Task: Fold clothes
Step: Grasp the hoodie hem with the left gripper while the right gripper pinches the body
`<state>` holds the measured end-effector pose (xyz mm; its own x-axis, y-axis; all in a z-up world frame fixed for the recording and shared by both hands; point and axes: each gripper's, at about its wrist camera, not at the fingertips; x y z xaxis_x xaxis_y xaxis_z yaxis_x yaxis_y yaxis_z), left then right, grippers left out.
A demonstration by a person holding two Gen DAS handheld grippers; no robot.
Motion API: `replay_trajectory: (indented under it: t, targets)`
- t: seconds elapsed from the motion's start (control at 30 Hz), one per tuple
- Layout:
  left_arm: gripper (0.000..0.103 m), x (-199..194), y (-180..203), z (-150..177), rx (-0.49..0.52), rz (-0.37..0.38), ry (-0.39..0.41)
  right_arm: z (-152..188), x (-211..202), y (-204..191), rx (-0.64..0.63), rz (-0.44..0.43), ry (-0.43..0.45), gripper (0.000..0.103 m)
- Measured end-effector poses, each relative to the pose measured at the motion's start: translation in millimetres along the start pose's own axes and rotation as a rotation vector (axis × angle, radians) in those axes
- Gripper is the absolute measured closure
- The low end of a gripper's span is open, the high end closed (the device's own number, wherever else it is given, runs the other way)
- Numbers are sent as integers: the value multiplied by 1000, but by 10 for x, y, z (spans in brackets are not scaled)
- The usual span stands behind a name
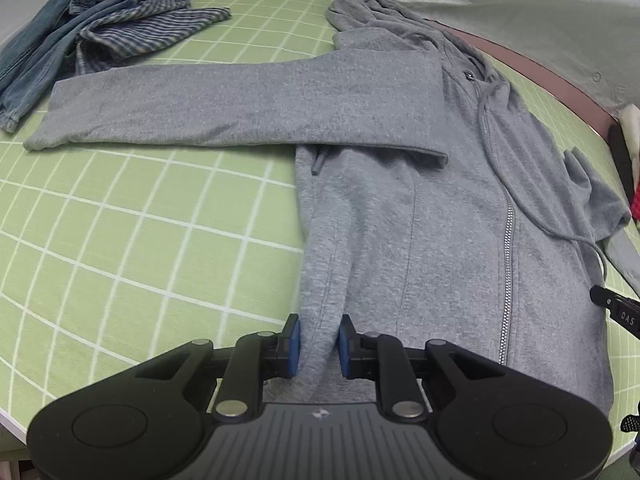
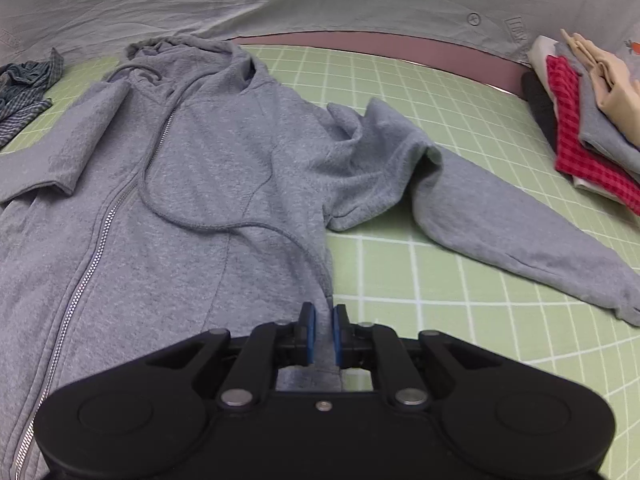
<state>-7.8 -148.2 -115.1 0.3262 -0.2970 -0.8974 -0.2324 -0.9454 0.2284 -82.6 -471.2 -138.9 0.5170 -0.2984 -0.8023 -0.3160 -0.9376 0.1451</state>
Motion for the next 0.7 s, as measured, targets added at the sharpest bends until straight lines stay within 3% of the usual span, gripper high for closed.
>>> replay_trajectory:
  t: [0.17,0.4,0.53,0.7]
  targets:
    - [78,-77,-50,20,3,38,10,69,-19,255,38,53,-6,93]
    - [62,-185,-304,-177,-28,22,52,48,-20,256,88,55,-28,89]
    - [60,-318,-392,-310,-39,-48,124,11,1,292,150,59,-47,75]
    - [47,-327,-751,-657,-140,-135,176,-53,77,353,227,73,-52,58]
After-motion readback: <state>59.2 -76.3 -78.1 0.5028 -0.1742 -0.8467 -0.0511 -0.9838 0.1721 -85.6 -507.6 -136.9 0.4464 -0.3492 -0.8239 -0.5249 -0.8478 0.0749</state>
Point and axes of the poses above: each gripper's, at about its wrist camera, not at the fingertips, and x roughly the way its jaws point, y to its right, z to its underside, and after that the axes turned 2 degrees about z, right-handed
